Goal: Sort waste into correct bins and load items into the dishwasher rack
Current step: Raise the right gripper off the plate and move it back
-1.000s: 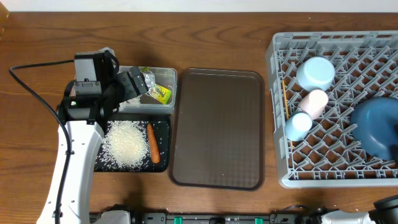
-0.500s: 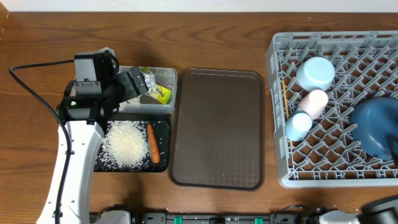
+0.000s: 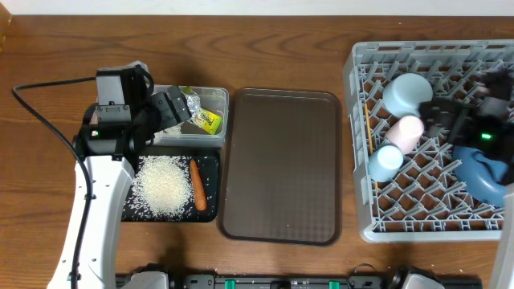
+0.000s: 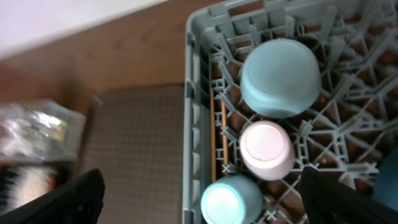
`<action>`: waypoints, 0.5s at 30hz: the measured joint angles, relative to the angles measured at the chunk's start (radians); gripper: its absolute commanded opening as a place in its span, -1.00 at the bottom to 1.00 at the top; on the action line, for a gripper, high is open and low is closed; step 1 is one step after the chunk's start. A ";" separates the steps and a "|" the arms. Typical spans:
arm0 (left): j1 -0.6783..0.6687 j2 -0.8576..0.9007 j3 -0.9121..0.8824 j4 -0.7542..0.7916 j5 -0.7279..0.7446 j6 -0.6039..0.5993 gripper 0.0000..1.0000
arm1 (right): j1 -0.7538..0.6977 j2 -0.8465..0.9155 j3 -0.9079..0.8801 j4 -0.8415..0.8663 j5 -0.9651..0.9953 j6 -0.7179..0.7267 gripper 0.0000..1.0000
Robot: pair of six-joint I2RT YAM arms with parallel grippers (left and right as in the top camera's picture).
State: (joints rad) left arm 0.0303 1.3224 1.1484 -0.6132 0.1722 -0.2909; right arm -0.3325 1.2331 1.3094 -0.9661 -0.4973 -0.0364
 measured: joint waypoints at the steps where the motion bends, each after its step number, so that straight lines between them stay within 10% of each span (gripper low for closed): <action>1: 0.000 0.000 0.000 0.000 0.000 0.000 1.00 | 0.051 -0.006 0.001 -0.001 0.050 0.001 0.98; 15: 0.000 0.000 0.000 0.000 0.000 0.000 1.00 | 0.298 -0.004 0.001 -0.013 0.290 0.001 0.99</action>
State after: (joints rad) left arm 0.0303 1.3224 1.1484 -0.6136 0.1722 -0.2905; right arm -0.0349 1.2293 1.3102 -0.9791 -0.2077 -0.0357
